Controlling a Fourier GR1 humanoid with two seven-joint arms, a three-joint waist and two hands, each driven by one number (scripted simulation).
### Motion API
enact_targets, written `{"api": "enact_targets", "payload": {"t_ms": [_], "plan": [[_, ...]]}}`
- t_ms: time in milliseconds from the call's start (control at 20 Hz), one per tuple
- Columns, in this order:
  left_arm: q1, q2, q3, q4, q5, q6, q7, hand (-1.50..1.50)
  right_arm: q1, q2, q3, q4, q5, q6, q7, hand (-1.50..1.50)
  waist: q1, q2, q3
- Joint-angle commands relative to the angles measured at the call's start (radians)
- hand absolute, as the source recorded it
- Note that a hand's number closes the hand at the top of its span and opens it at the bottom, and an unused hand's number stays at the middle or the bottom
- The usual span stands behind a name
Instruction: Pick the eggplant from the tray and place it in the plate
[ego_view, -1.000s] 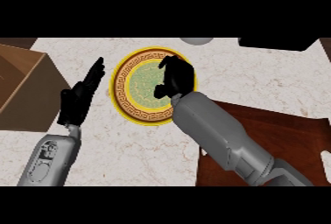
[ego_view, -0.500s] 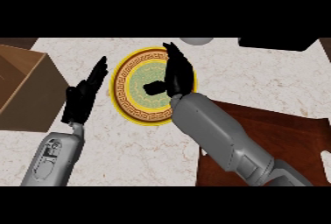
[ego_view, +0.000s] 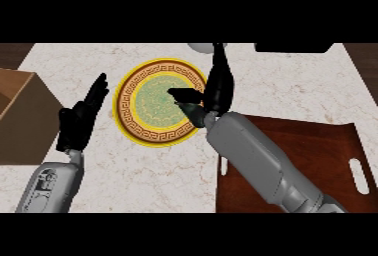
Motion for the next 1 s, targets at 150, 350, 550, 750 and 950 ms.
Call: {"api": "enact_targets", "payload": {"t_ms": [150,350,550,750,950], "plan": [[0.061,0.033,0.039,-0.065,0.014,-0.014,0.019,0.0,0.278,-0.072,-0.01,-0.27,0.035,-0.057,-0.035,-1.5,-0.033,-0.009,0.0],[0.061,0.022,0.046,-0.052,0.013,-0.015,0.016,0.0,0.396,-0.208,-0.055,-0.48,-0.003,0.078,-0.041,-1.5,-0.033,-0.007,-0.001],[0.029,0.014,0.045,-0.04,0.006,-0.024,0.02,0.0,0.516,-0.287,-0.093,-0.572,-0.01,0.148,-0.11,-1.5,-0.031,-0.004,-0.001],[0.045,-0.014,0.024,-0.068,-0.02,-0.006,0.021,0.0,0.627,-0.319,-0.175,-0.644,-0.069,0.211,-0.194,-1.5,-0.029,-0.004,0.0],[0.037,-0.015,0.03,-0.092,-0.026,-0.022,0.058,0.0,0.68,-0.229,-0.217,-0.619,-0.039,0.246,-0.271,-1.5,-0.024,-0.004,0.0]]}}
